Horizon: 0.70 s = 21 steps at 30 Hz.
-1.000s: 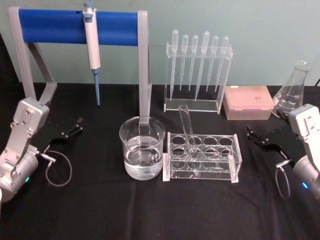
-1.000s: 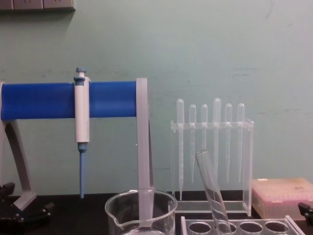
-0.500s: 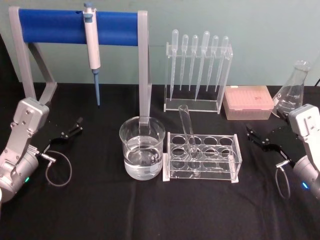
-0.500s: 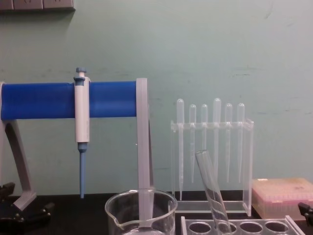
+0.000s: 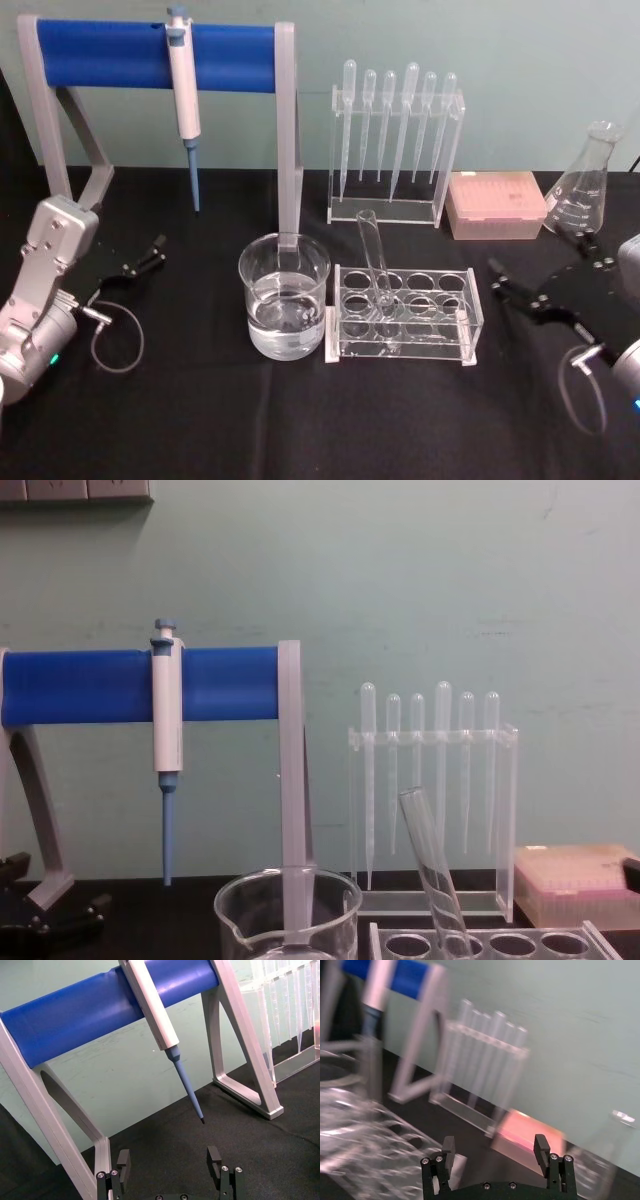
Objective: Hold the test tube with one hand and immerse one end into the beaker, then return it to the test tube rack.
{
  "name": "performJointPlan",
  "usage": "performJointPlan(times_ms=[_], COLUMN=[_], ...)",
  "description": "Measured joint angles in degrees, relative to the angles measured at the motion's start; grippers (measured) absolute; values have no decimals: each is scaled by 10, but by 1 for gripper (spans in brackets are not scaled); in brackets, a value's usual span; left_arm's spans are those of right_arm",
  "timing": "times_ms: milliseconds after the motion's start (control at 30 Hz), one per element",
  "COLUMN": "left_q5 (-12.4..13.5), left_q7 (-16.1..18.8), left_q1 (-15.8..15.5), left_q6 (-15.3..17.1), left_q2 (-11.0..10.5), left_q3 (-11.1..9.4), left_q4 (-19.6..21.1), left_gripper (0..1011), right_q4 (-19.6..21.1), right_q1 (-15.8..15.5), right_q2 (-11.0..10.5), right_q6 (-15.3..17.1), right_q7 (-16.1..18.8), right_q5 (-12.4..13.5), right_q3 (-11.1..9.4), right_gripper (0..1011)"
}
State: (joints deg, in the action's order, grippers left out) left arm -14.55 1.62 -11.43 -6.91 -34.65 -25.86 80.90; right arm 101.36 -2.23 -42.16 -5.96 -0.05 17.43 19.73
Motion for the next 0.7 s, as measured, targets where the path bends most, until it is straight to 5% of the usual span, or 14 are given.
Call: performJointPlan(times_ms=[267,700], left_q5=[0,0], left_q7=[0,0], left_q1=[0,0], left_q6=[0,0], left_q2=[0,0], left_q3=[0,0], left_q4=[0,0], left_gripper=[1000,1000], right_q4=[18,-53], right_q1=[32,138], right_q2=[21,97], right_q6=[21,92], right_q7=[100,164], right_q5=[41,20], right_q3=[32,86], right_gripper=[1000,1002])
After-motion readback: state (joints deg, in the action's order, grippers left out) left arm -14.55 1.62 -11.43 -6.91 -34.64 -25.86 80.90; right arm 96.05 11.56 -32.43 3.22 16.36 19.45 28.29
